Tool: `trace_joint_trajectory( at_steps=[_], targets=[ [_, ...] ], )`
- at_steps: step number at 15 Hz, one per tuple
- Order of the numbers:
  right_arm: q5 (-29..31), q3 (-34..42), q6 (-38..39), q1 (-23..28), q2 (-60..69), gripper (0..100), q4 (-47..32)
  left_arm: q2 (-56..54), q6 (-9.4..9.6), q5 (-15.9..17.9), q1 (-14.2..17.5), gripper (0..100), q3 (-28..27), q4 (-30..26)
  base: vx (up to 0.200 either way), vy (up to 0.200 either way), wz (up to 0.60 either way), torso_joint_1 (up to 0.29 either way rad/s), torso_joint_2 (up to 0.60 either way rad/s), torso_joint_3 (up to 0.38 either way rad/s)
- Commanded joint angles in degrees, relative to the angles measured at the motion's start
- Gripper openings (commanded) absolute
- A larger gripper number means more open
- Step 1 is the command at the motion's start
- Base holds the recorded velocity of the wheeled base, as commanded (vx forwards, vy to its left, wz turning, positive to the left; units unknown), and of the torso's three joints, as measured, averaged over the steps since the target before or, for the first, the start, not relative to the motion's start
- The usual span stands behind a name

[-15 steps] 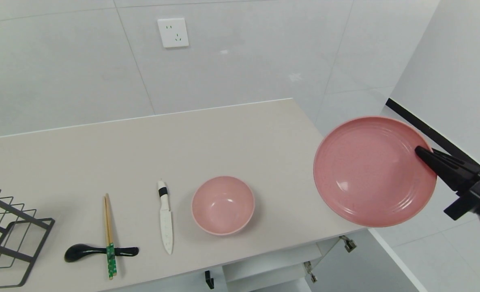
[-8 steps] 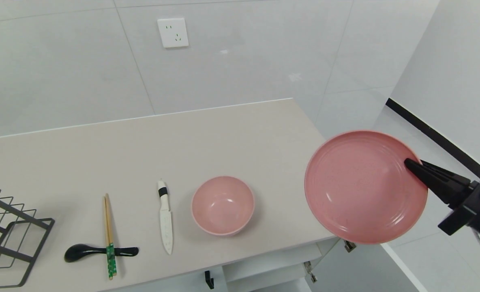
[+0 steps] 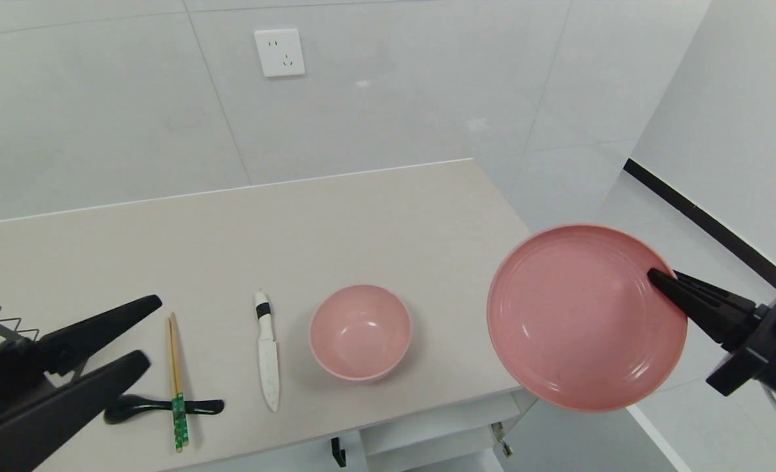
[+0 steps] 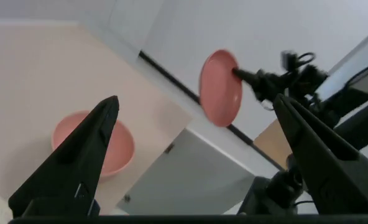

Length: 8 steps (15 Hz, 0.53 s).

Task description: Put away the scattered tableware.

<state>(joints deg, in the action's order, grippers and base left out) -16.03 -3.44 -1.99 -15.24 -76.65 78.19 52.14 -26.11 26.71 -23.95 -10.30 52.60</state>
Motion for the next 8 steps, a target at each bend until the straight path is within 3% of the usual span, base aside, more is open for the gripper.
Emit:
trace_joint_trajectory(
  at_steps=[1,3,4,5,6,7,8],
  targets=[
    [0.03,0.63,-0.03,0.21,-0.07,0,0.03,6.40,2.03,-0.25,0.84,100,-2.44,-2.15,0.000,0.000,0.00,0.000,0.00,0.000],
    [0.03,0.54,-0.03,0.82,0.98,0,0.03,10.97,2.65,-0.34,2.25,100,-6.49,-6.02,0.000,0.000,0.00,0.000,0.00,0.000],
    [0.03,0.10,-0.03,1.09,1.16,0,0.03,13.34,3.00,-0.34,4.97,100,-9.30,-10.41,0.000,0.000,0.00,0.000,0.00,0.000],
    [0.03,-0.08,-0.03,1.44,1.24,0,0.03,14.48,3.17,-0.34,5.67,100,-10.62,-12.88,0.000,0.000,0.00,0.000,0.00,0.000],
    [0.03,-0.34,-0.03,2.85,1.51,0,0.03,18.09,5.11,-0.34,6.29,100,-12.73,-19.64,0.000,0.000,0.00,0.000,0.00,0.000],
    [0.03,-0.34,-0.03,2.85,1.51,0,0.03,18.09,5.11,-0.34,6.29,100,-12.73,-19.64,0.000,0.000,0.00,0.000,0.00,0.000],
    [0.03,-1.13,-0.03,3.81,1.51,0,-0.06,24.94,10.03,-0.43,6.82,100,-12.46,-23.42,0.000,0.000,0.00,0.000,0.00,0.000]
  ],
)
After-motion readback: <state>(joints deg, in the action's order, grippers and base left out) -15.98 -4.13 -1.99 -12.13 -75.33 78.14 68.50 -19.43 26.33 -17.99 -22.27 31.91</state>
